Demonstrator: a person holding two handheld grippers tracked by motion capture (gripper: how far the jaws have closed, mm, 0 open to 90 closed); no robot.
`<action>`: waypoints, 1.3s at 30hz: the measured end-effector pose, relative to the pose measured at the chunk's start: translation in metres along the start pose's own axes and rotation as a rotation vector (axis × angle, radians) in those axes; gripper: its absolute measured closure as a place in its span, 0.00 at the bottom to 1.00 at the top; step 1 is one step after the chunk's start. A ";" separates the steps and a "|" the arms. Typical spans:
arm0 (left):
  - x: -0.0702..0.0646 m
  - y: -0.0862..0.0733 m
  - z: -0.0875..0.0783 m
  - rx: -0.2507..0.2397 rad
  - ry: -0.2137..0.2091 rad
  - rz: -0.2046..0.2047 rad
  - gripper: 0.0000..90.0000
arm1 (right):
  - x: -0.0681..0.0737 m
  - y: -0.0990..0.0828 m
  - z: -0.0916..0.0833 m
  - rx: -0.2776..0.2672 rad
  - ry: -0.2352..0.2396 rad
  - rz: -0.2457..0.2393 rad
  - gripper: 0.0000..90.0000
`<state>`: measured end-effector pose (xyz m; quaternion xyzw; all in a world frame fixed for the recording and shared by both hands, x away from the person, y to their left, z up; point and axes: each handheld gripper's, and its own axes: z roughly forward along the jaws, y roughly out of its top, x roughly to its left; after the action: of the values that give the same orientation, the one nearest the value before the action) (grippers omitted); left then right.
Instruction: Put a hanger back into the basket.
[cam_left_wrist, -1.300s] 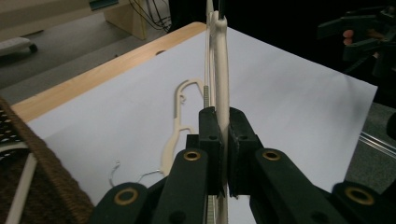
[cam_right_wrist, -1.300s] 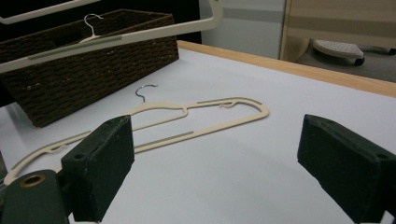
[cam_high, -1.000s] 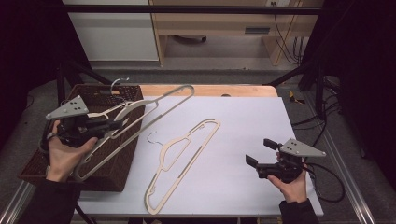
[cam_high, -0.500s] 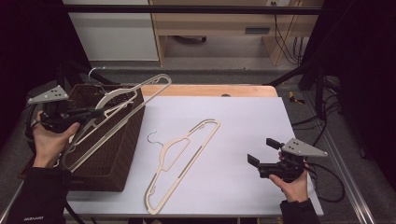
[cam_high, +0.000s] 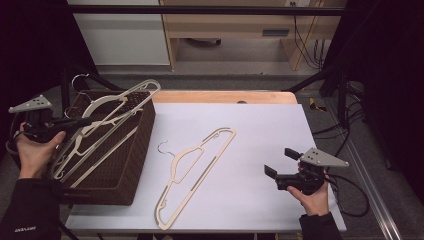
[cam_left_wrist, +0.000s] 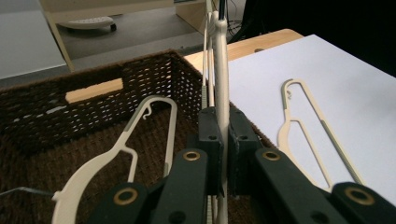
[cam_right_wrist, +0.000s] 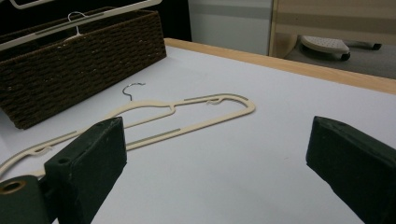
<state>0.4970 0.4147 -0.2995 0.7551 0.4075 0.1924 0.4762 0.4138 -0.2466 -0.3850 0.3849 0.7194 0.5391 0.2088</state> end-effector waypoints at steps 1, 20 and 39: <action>0.002 -0.002 -0.001 0.001 0.002 0.000 0.96 | 0.000 0.000 0.000 0.000 0.000 -0.001 0.06; 0.032 -0.030 -0.013 0.050 0.040 -0.048 0.96 | 0.000 -0.001 0.003 0.013 0.002 -0.002 0.06; 0.032 -0.065 0.035 0.278 0.092 -0.160 0.89 | 0.001 -0.002 0.005 0.022 0.006 -0.006 0.06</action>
<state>0.5113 0.4348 -0.3760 0.7691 0.5104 0.1299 0.3620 0.4157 -0.2433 -0.3884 0.3834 0.7270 0.5318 0.2040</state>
